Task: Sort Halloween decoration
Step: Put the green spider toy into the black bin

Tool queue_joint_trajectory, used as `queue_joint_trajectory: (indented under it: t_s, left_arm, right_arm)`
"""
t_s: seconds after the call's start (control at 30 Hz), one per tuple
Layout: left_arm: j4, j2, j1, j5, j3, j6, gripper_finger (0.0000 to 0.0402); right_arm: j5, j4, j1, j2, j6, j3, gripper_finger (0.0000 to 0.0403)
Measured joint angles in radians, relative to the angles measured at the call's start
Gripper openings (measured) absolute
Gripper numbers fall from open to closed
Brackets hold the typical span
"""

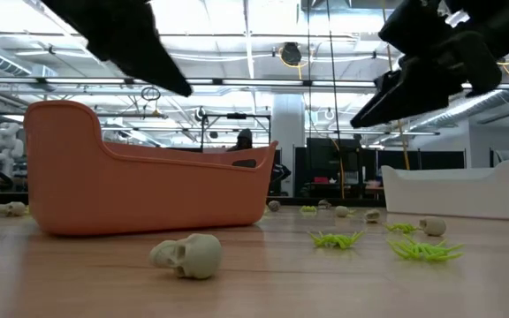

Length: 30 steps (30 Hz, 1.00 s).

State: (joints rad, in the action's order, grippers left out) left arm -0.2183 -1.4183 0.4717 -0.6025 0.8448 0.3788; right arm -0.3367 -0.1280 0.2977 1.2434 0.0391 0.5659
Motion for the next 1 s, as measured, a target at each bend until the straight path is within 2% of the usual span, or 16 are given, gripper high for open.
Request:
queue_joint_trajectory:
  t_s: [0.2, 0.4, 0.57, 1.0]
  left_arm:
    - [-0.128, 0.090, 0.012, -0.004, 0.000, 0.138, 0.0111]
    - [-0.429, 0.140, 0.052, -0.002, 0.000, 0.379, 0.0111]
    - [-0.630, 0.143, 0.090, 0.015, 0.000, 0.602, 0.0111]
    - [-0.692, 0.133, 0.217, 0.103, -0.001, 0.789, 0.0111]
  right_arm:
    - [0.001, -0.119, 0.049, 0.122, -0.033, 0.000, 0.0155]
    - [-0.001, -0.147, 0.071, 0.180, -0.015, 0.000, 0.0155]
    - [-0.002, -0.145, 0.077, 0.180, -0.025, 0.000, 0.0155]
    - [-0.005, -0.145, 0.077, 0.171, -0.018, 0.000, 0.0155]
